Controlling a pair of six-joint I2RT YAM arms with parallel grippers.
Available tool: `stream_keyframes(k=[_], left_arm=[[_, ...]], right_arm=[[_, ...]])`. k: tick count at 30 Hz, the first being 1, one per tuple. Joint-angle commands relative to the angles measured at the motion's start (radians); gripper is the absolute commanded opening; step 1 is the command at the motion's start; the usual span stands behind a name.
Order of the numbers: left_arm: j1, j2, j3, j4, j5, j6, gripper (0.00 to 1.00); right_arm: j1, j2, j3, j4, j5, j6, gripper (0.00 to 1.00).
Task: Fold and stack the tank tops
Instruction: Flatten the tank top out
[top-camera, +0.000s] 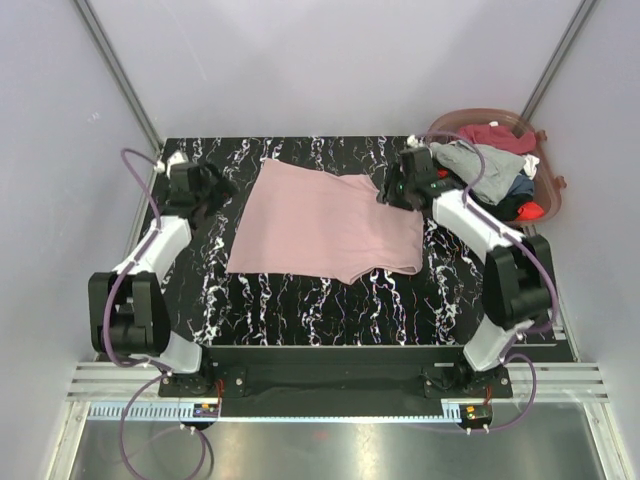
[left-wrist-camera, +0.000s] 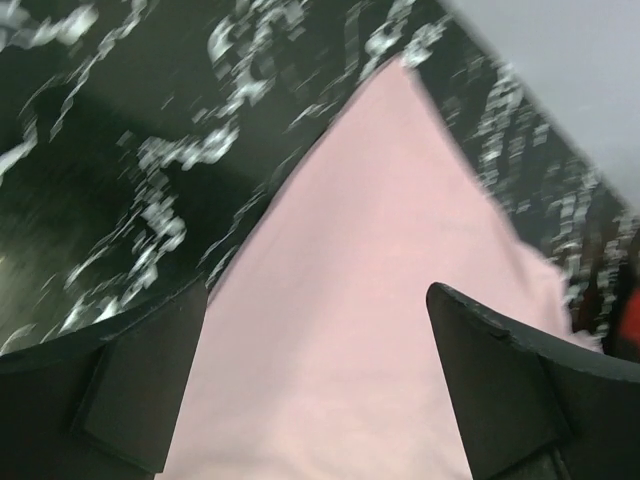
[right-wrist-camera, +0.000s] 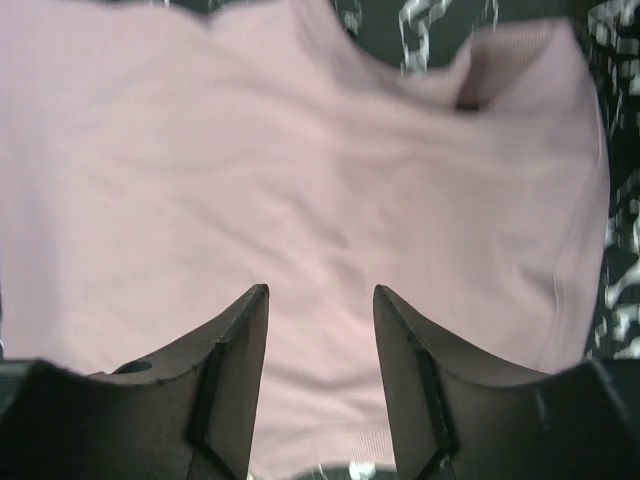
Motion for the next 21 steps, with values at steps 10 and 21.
stream_keyframes(k=[10,21], left_arm=[[0.0,-0.253,-0.397,-0.062,-0.01,0.005,0.81],[-0.002,-0.193,-0.516,0.006,0.066,0.021,0.63]], right_arm=[[0.058,-0.241,-0.34,-0.039,0.129,0.068,0.57],[0.058,-0.201,-0.364,-0.024,0.193,0.094,0.55]])
